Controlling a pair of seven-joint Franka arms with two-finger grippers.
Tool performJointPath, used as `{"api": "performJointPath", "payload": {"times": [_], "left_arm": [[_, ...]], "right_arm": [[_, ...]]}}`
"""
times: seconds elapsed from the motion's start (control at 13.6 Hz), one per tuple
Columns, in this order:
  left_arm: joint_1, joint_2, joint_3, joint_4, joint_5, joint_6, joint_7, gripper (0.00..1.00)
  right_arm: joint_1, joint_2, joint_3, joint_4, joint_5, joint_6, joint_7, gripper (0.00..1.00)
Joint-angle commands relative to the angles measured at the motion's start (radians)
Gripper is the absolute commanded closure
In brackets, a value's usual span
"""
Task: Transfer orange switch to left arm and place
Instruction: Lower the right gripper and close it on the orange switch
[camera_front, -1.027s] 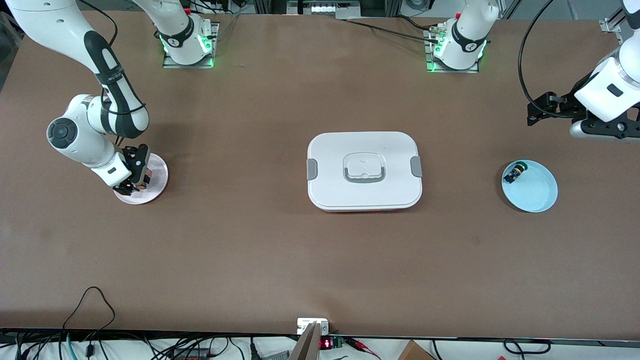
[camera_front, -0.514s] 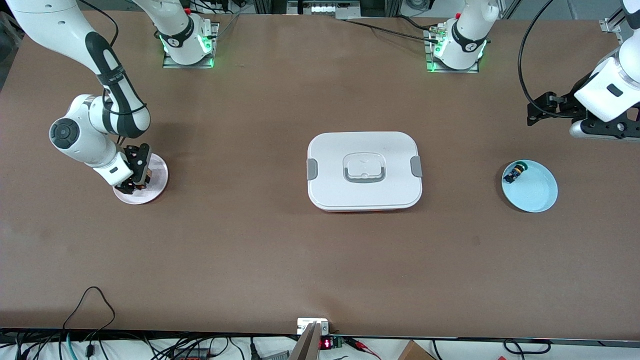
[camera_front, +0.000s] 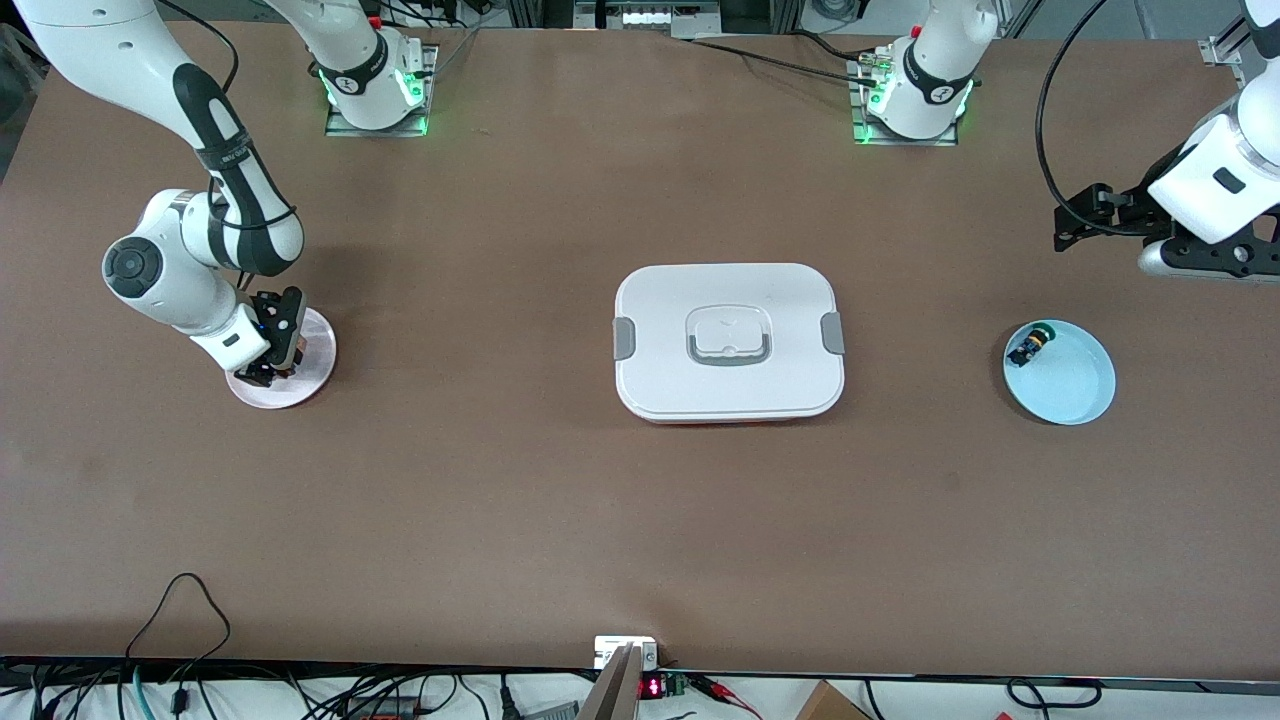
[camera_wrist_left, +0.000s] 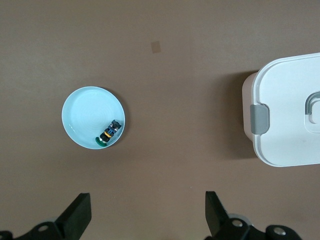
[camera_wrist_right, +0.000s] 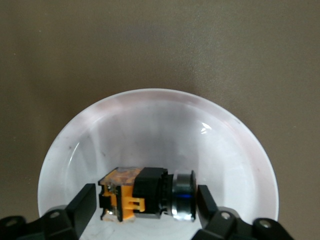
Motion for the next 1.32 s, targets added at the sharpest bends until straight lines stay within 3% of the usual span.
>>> {"api": "performJointPath", "payload": {"times": [0.0, 0.22, 0.51, 0.73, 0.88, 1.03, 1.25], "left_arm": [[-0.001, -0.006, -0.001, 0.002, 0.002, -0.012, 0.002, 0.00], [-0.001, -0.006, -0.001, 0.002, 0.002, -0.012, 0.002, 0.00], [-0.001, -0.006, -0.001, 0.002, 0.002, -0.012, 0.003, 0.00], [-0.001, -0.006, -0.001, 0.004, 0.002, -0.012, 0.006, 0.00], [-0.001, -0.006, -0.001, 0.002, 0.002, -0.012, 0.008, 0.00], [-0.001, -0.006, -0.001, 0.005, 0.002, -0.012, 0.008, 0.00], [-0.001, -0.005, -0.001, 0.007, 0.001, -0.012, 0.008, 0.00]], "right_arm": [[-0.012, 0.002, 0.012, -0.012, 0.011, 0.021, -0.002, 0.16], [-0.012, 0.002, 0.012, -0.012, 0.011, 0.021, -0.006, 0.34], [-0.012, 0.002, 0.014, -0.010, 0.011, 0.021, -0.013, 0.74], [-0.012, -0.001, 0.020, -0.010, 0.011, 0.016, -0.016, 0.93], [-0.012, -0.004, 0.034, -0.004, 0.011, 0.007, -0.013, 1.00], [-0.012, -0.007, 0.037, 0.011, 0.013, -0.040, -0.008, 1.00], [-0.012, -0.023, 0.080, 0.114, 0.030, -0.268, -0.016, 1.00]]}}
